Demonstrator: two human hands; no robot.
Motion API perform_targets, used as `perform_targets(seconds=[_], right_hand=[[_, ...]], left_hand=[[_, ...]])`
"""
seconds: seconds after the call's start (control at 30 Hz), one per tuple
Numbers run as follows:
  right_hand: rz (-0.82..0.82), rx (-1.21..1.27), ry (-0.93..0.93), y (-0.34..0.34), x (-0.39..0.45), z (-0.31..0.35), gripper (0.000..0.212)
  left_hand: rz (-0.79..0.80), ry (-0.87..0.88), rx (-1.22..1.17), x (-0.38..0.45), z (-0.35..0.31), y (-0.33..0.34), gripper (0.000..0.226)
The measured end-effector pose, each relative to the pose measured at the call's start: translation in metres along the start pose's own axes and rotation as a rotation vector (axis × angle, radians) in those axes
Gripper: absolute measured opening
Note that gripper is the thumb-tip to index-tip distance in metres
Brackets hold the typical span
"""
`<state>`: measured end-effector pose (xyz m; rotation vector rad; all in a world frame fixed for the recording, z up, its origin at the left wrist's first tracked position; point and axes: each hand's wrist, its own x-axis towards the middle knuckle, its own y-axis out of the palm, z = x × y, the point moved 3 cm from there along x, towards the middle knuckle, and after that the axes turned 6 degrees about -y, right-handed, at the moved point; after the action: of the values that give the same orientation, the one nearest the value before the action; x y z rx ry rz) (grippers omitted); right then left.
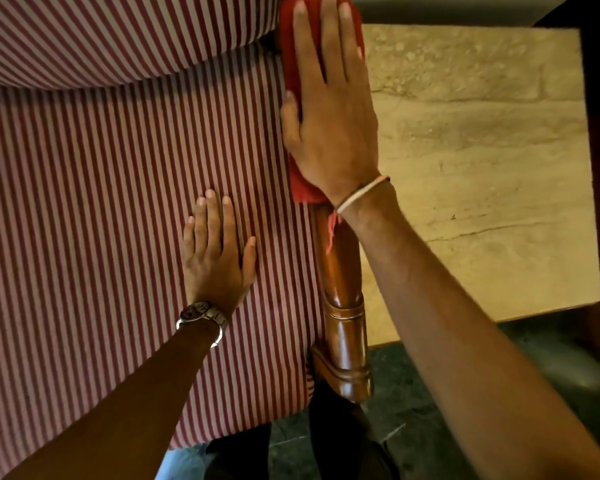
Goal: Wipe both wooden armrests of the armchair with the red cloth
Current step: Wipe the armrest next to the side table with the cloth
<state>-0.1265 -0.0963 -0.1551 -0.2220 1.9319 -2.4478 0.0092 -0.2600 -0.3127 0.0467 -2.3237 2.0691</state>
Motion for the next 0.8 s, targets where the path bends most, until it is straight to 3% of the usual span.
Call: perform_targets(seconds=[0.07, 0.27, 0.57, 0.8], right_hand=[[-0.002, 0.0, 0.02, 0.0, -0.008, 0.001, 0.062], [0.143, -0.046, 0.006, -0.007, -0.159, 0.023, 0.075], [0.058, -0.04, 0.028, -0.001, 0.004, 0.003, 0.072], [0.115, -0.064, -0.009, -0.001, -0.139, 0.019, 0.077]], left_hand=[[0.012, 0.0, -0.006, 0.001, 0.0, 0.0, 0.068], [-0.004, 0.008, 0.009, -0.001, 0.0, -0.002, 0.069], [0.009, 0.029, 0.03, 0.005, 0.002, 0.001, 0.072], [0.028, 0.095, -0.008, 0.039, 0.006, 0.001, 0.078]])
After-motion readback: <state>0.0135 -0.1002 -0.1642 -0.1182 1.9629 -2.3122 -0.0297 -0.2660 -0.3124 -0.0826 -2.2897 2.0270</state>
